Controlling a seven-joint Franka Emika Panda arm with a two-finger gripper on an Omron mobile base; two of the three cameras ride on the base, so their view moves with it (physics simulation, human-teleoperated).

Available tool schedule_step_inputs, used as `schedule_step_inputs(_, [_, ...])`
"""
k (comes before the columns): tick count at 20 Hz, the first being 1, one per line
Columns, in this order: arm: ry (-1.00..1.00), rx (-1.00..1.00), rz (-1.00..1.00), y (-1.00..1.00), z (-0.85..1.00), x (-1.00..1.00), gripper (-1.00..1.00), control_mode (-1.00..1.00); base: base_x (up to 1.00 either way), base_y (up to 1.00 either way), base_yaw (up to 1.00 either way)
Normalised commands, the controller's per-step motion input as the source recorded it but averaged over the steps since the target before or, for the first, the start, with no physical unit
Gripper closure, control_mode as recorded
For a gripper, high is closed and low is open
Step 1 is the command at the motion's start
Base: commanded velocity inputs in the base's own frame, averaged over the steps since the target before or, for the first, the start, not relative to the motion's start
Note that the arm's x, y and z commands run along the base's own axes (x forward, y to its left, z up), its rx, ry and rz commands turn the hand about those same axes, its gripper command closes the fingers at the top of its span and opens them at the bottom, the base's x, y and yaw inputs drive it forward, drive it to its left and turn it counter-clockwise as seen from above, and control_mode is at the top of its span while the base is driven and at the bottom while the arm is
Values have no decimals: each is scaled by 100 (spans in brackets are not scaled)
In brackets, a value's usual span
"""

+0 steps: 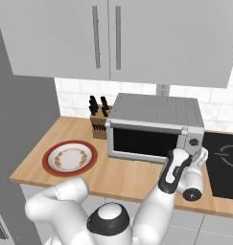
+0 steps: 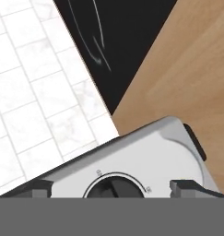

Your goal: Pick up the kebab skewer and baguette bread, and place them inside the toaster oven. Close the toaster oven door and start by setting the timer.

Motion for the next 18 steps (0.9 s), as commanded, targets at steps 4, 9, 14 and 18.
schedule_step_inputs(4, [0, 0, 0, 4, 1, 8, -100, -100, 0, 0, 0])
schedule_step_inputs(9, [0, 0, 0, 6, 0, 0, -100, -100, 0, 0, 0])
schedule_step_inputs(14, [-2, 0, 0, 25, 0, 6, 100, -100, 0, 0, 0])
schedule_step_inputs(18, [-2, 0, 0, 7, 0, 11, 100, -100, 0, 0, 0])
